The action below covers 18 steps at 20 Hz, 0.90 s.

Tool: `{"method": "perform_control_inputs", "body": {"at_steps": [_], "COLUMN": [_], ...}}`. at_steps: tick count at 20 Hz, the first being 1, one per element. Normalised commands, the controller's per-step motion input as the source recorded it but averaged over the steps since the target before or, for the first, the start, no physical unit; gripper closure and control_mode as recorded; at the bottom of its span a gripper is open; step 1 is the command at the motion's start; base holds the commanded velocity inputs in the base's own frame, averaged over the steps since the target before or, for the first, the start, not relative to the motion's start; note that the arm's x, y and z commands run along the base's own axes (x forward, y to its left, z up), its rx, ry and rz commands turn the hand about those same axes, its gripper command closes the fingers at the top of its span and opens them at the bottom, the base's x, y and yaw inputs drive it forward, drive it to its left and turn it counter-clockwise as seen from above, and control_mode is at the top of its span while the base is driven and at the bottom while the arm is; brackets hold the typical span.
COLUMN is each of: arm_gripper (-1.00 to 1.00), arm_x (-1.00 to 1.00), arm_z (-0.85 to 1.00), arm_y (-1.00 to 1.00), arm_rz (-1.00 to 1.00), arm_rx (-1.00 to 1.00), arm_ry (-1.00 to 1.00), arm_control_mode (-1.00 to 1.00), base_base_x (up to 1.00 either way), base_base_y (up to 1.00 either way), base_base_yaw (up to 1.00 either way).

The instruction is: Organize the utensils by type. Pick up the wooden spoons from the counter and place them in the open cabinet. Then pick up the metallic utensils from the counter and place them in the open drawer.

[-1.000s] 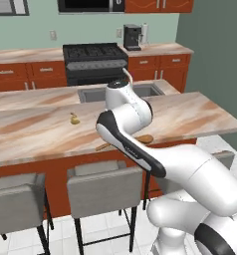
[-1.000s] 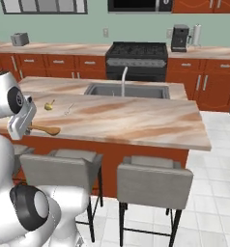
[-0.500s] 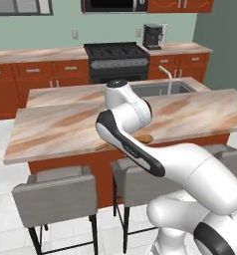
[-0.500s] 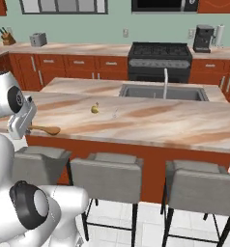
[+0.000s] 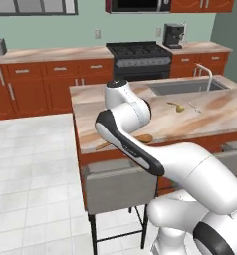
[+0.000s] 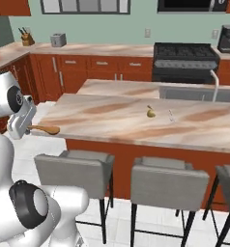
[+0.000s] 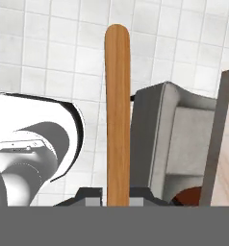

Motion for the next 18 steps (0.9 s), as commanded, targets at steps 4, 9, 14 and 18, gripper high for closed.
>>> {"method": "perform_control_inputs", "body": {"at_steps": [4, 9, 14, 18], "arm_gripper": [1.00, 1.00, 1.00, 1.00], "arm_x": [0.00, 0.00, 0.00, 0.00], "arm_z": [0.00, 0.00, 0.00, 0.00], "arm_y": [0.00, 0.00, 0.00, 0.00], "arm_rz": [0.00, 0.00, 0.00, 0.00], "arm_rx": [0.00, 0.00, 0.00, 0.00], "arm_ry": [0.00, 0.00, 0.00, 0.00], "arm_control_mode": [1.00, 1.00, 1.00, 1.00], "base_base_x": [0.01, 0.08, 0.23, 0.44], "base_base_y": [0.97, 0.93, 0.92, 0.64], "base_base_yaw": [0.00, 0.00, 0.00, -0.14]}}
